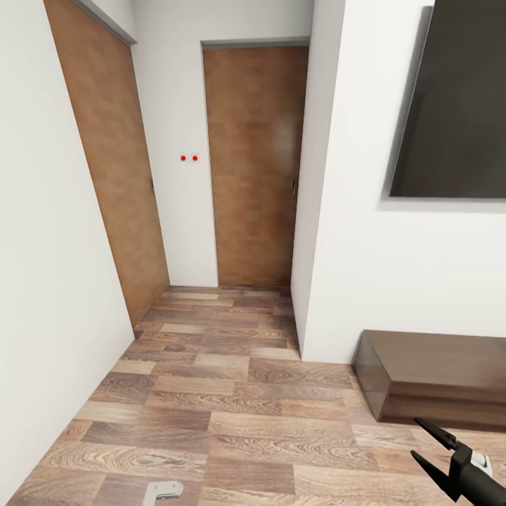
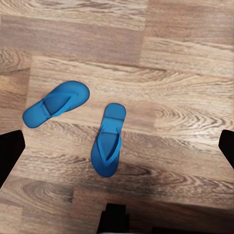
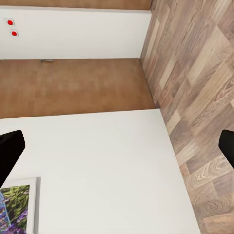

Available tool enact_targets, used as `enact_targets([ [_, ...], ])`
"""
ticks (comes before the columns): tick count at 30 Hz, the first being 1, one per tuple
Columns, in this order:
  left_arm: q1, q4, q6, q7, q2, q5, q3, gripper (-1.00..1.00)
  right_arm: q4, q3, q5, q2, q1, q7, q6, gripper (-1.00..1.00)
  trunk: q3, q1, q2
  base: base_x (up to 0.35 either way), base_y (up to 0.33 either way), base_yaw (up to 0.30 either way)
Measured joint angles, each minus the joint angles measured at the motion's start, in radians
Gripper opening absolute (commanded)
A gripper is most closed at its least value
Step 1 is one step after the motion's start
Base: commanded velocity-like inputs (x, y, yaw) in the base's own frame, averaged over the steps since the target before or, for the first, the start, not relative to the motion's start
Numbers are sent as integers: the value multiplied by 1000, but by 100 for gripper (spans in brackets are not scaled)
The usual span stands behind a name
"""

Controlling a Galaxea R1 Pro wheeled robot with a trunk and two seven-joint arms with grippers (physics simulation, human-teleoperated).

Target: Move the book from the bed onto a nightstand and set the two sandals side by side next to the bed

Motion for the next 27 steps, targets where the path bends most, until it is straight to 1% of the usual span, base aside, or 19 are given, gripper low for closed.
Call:
enact_targets([
  [5, 0, 0, 0, 0, 0, 0, 0, 100, -27, 5, 13, -2, 0, 5, 5, 100, -16, 19, -35, 0, 0, 0],
  [7, 0, 0, 0, 0, 0, 1, 0, 100, -41, 7, 16, -2, 0, 18, 6, 100, -22, 27, -49, 0, 0, 0],
  [10, 0, 0, 0, 0, 0, 1, 0, 100, -52, 9, 18, -2, 0, 101, 8, 100, -31, 38, -70, 0, 0, 0],
  [12, 0, 0, 0, 0, 0, 1, 0, 100, -55, 9, 19, -3, 0, 207, 9, 100, -38, 46, -84, 0, 0, 0],
  [14, 0, 0, 0, -1, 0, 1, 0, 100, -57, 12, 22, -3, 0, 266, 9, 100, -44, 54, -98, 0, 0, 0],
  [16, 0, 0, 0, -1, 0, 1, 0, 100, -60, 14, 28, -4, 0, 297, 9, 100, -50, 61, -112, 0, 0, 0],
  [18, 0, 0, 0, -1, 0, 1, 0, 100, -63, 16, 35, -4, -1, 309, 9, 100, -56, 69, -126, 0, 0, 0],
  [20, 0, 0, 0, 0, 0, 1, 0, 100, -78, 28, 54, -4, 0, 319, 8, 100, -63, 77, -140, 0, 0, 0],
  [21, 0, 0, 0, -1, 0, 1, 0, 100, -95, 45, 82, -4, 0, 322, 7, 100, -66, 81, -147, 0, 0, 0],
  [22, 0, 0, 0, 0, 0, 1, 0, 100, -117, 81, 162, -4, 0, 321, 3, 100, -69, 84, -154, 0, 0, 0],
  [23, 0, 0, 1, 0, 0, 1, 0, 100, -125, 95, 199, -4, -1, 320, 2, 100, -72, 88, -161, 0, 0, 0],
  [24, 0, 0, 0, 0, -1, 1, 0, 100, -158, 135, 483, -1, -5, 264, -3, 100, -75, 92, -168, 0, 0, 0],
  [25, 0, 0, 0, 0, -1, 1, 0, 100, -162, 141, 723, 2, -20, 245, -8, 100, -78, 96, -175, 0, 0, 0],
  [26, 0, 0, 0, 0, -1, 1, 0, 100, -164, 142, 790, 3, -32, 236, -7, 100, -81, 100, -182, 0, 0, 0],
  [27, 0, 0, 0, 0, -1, 1, 0, 100, -163, 144, 935, 8, -74, 219, -8, 100, -84, 104, -189, 0, 0, 0],
])
